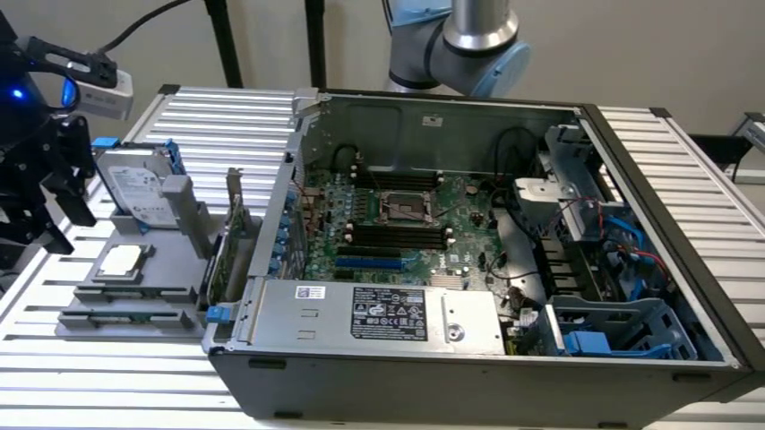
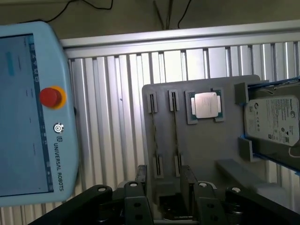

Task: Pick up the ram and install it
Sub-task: 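Pick up the ram and move it above insertion slot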

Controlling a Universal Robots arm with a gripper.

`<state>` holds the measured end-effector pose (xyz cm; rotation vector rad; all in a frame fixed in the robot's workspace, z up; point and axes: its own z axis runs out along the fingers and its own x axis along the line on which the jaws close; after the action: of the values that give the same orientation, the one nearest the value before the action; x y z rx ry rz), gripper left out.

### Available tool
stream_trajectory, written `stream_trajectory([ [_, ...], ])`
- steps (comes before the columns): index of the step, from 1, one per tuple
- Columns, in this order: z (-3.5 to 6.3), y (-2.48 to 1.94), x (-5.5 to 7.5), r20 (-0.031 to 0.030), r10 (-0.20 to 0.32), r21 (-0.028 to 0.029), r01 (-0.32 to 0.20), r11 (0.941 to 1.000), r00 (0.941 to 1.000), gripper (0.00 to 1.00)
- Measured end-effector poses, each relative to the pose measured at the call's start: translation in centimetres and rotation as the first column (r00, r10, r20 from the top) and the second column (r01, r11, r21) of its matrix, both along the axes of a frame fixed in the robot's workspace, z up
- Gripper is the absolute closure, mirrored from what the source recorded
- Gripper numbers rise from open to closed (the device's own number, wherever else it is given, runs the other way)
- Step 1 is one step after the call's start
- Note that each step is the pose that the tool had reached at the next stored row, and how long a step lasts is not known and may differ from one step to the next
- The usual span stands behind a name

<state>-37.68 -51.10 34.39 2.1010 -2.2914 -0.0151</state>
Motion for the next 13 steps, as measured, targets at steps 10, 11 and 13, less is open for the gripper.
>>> stream_trajectory([
  [10, -1.82, -1.15, 0.2, 0.0001, 0.005, 0.0001, -0.005, 1.0, 1.0, 0.58],
  [11, -2.01, -1.25, 0.2, 0.0002, 0.006, 0.0002, -0.006, 1.0, 1.0, 0.58],
  [13, -2.37, -1.4, 0.3, 0.0002, 0.007, 0.0002, -0.007, 1.0, 1.0, 0.58],
])
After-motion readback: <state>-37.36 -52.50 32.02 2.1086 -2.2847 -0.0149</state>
